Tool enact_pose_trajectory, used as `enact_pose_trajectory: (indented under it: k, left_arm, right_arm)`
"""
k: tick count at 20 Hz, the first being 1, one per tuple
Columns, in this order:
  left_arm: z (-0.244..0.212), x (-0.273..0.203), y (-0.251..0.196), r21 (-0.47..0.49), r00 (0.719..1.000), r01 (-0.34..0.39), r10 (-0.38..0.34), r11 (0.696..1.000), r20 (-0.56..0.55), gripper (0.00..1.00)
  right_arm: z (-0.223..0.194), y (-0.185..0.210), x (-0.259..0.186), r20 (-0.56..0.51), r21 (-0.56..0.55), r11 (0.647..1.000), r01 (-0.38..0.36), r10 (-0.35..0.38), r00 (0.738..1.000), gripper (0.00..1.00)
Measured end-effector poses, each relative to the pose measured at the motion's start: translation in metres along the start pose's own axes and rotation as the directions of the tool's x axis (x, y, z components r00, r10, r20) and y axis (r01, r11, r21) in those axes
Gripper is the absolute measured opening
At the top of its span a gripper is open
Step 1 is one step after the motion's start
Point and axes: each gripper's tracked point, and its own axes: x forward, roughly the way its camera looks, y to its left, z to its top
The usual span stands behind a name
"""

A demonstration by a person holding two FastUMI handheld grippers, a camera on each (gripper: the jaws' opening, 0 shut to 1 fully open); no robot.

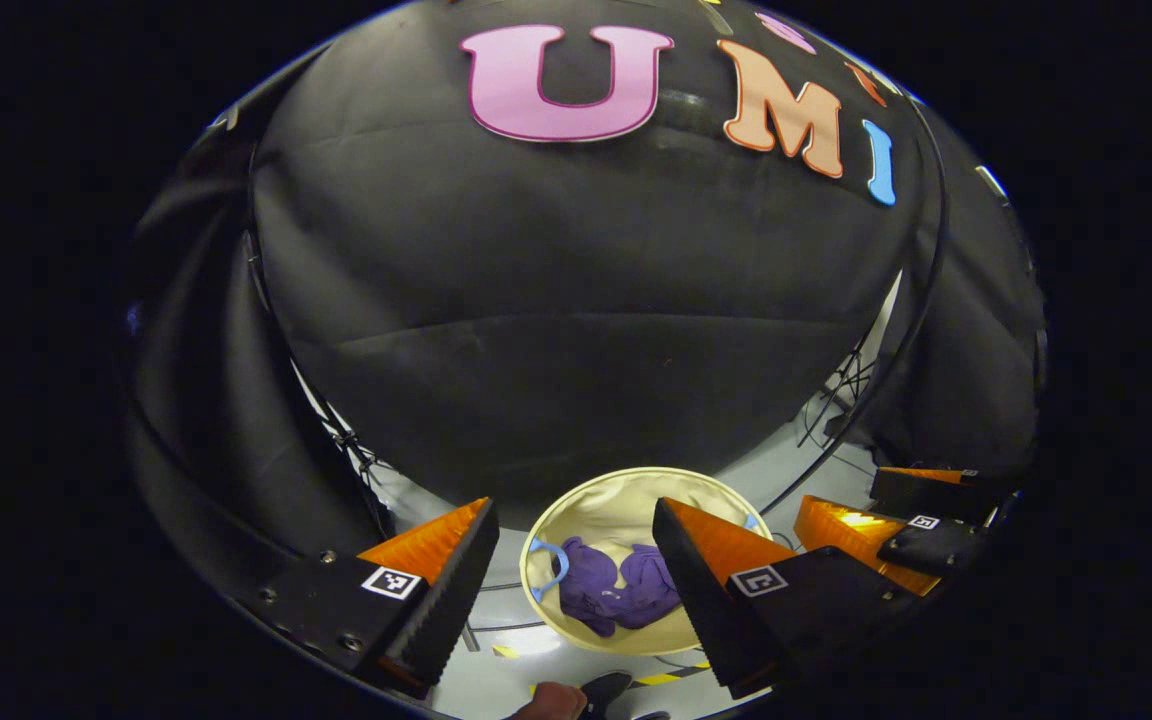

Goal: Grasp the clothes on the hanger with both hands and then place them into the laundry hamper below.

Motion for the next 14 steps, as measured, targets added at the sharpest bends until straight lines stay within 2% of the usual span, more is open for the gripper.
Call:
enact_pose_trajectory:
  k: [8, 9, 10, 11, 12, 14]
  left_arm:
    - [0.034, -0.07, 0.006, -0.027, 0.997, -0.017, 0.019, 0.999, 0.076, 0.96]
    - [0.037, -0.08, 0.008, -0.036, 0.996, -0.022, 0.025, 0.999, 0.081, 0.96]
    - [0.042, -0.09, 0.008, -0.044, 0.996, -0.02, 0.023, 0.999, 0.085, 0.96]
    - [0.046, -0.1, 0.009, -0.047, 0.995, -0.02, 0.025, 0.999, 0.094, 0.96]
    - [0.054, -0.109, 0.008, -0.046, 0.994, -0.024, 0.029, 0.999, 0.109, 0.96]
    - [0.068, -0.129, 0.012, -0.059, 0.991, -0.027, 0.035, 0.998, 0.13, 0.96]
  right_arm:
    - [0.052, 0.006, -0.078, 0.099, -0.024, 1.0, 0.003, -0.001, 0.995, 1.0]
    - [0.06, 0.007, -0.09, 0.116, -0.018, 1.0, -0.003, 0.005, 0.993, 0.96]
    - [0.071, 0.009, -0.1, 0.138, -0.015, 1.0, -0.007, 0.009, 0.99, 1.0]
    - [0.078, 0.008, -0.11, 0.151, -0.022, 1.0, -0.002, 0.006, 0.989, 1.0]
    - [0.084, 0.008, -0.12, 0.163, -0.027, 1.0, -0.004, 0.009, 0.987, 0.95]
    - [0.094, 0.01, -0.14, 0.185, -0.033, 0.999, -0.016, 0.021, 0.983, 0.95]
